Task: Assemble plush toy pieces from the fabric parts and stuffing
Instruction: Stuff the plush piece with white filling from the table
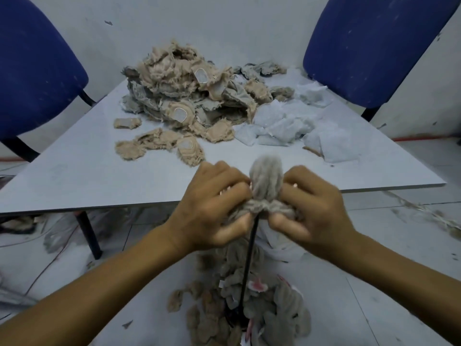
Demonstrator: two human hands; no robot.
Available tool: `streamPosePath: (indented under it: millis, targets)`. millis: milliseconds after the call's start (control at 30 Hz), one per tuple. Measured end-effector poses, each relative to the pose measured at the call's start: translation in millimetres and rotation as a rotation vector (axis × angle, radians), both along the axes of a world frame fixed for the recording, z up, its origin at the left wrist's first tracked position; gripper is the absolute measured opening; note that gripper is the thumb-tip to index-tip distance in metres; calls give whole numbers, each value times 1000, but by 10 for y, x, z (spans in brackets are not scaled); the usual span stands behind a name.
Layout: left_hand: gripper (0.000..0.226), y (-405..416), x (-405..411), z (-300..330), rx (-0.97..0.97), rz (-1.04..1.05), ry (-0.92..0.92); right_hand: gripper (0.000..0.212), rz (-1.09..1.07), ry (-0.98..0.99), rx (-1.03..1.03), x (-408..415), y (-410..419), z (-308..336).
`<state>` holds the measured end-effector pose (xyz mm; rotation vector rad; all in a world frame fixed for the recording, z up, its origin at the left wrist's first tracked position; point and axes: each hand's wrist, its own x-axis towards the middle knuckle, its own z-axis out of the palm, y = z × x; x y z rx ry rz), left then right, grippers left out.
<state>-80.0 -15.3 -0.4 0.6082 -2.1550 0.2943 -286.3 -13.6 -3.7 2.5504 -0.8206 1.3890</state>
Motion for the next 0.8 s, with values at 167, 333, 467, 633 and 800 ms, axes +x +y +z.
streamPosePath:
  millis: [167, 333, 467, 633, 800]
  targets:
    - [14, -46, -95, 399, -23, 58, 125, 24, -56, -99, -66, 142, -69, 450]
    - [11, -105, 40, 273, -115, -13, -67, 18, -47, 150, -100, 17, -81, 209]
    - [18, -52, -36, -205, -13, -35, -159, 28, -45, 335, 43, -71, -48, -270]
    - [19, 30, -18, -365, 181, -44, -141, 38, 49, 329, 251, -44, -35, -447]
    - [17, 6, 148, -26, 358, -131, -335, 23, 198, 494, 230, -250, -54, -145]
